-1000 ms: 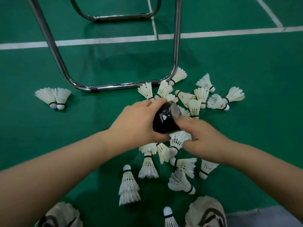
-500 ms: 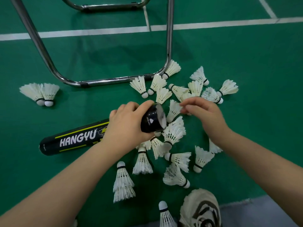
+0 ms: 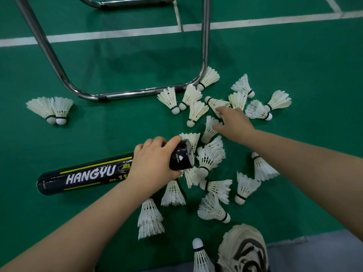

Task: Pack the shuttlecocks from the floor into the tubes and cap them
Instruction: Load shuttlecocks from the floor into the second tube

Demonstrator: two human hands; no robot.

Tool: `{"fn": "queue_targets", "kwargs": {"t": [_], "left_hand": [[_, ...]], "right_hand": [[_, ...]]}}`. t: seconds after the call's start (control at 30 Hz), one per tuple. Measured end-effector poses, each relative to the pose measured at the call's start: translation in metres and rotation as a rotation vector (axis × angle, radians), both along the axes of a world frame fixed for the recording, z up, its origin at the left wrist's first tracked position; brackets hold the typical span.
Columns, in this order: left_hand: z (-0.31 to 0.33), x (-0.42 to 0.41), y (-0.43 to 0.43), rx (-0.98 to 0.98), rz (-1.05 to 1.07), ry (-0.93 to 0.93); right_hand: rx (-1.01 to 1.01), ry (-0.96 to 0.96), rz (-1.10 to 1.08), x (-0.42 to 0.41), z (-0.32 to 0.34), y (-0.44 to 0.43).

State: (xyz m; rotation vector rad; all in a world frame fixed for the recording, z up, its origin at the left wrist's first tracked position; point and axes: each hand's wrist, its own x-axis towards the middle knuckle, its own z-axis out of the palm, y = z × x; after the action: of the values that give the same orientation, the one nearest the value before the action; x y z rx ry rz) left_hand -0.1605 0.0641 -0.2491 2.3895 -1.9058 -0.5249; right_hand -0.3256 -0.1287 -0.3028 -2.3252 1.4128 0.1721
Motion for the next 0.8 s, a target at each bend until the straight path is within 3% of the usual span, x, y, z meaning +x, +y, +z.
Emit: {"fn": "queue_targets", "kwargs": {"t": [0.2,0.27,0.4,0.5,0.6,0.73,0.8], "left_hand": [[0.002,0.0,-0.008,0.011,0.016,0.005],[0.001,0.001,-0.009,0.012,0.018,0.003],[0.001,0.002,-0.013,-0.017,0.049,0.001],[0.001,0.0,-0.014,-0.033,0.065,0.004],[0.001,-0.007,-0.015,-0.047,0.07,0.011],[0.003,-0.014,-0.016,-0.078,0.083,0.029],[0.006,-0.014,-0.017,-0.098,0.098,0.044]], "right_hand": [[0.028,0.128,0.025,0.008,-0.001,-0.004],[0.056,-0.032,-0.055,0.006,0.007,-0.001],[0.146,-0.57,-0.348,-0.002,0.051,0.019],[0.251,-0.754,-0.367,-0.005,0.08,0.052],[0.376,-0.671,-0.257,0.0,0.085,0.082],[0.372,-0.538,-0.085,0.004,0.086,0.097],[0.569,-0.576,-0.069,0.002,0.089,0.097]]}}
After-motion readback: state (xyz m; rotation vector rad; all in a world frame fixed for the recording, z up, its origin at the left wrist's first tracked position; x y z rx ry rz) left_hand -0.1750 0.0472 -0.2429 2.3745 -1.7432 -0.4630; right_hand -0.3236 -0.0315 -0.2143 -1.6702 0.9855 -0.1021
